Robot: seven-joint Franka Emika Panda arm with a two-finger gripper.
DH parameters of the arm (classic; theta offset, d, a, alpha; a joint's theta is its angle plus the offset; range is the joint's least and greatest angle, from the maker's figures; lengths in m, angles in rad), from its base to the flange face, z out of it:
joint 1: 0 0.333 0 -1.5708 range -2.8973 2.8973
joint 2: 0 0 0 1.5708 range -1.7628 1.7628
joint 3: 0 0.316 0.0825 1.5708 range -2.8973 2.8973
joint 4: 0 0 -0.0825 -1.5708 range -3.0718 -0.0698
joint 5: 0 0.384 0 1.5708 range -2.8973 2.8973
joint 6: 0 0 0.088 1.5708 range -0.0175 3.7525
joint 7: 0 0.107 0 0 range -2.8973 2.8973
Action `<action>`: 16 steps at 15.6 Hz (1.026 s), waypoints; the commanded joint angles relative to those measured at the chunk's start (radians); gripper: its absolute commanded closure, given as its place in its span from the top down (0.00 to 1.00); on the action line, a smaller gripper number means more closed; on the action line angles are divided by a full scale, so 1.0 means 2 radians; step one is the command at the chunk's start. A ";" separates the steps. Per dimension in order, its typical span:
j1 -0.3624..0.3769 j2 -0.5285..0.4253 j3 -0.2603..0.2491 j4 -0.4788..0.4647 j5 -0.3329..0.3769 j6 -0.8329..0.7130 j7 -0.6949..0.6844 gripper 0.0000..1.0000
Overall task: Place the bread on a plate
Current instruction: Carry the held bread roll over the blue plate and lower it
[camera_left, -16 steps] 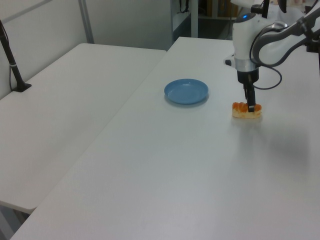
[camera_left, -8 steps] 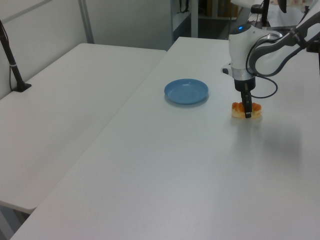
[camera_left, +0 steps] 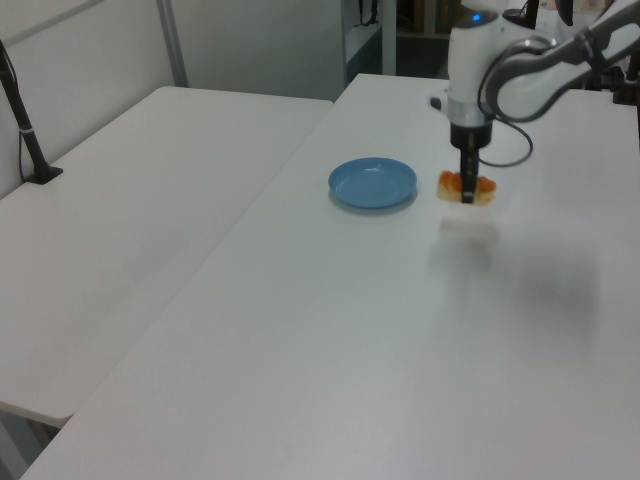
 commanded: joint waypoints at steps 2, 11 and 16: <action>0.001 0.105 -0.020 0.154 0.017 -0.020 0.052 0.50; -0.005 0.242 -0.027 0.320 0.015 -0.013 0.170 0.49; -0.010 0.267 -0.027 0.356 0.018 -0.012 0.196 0.45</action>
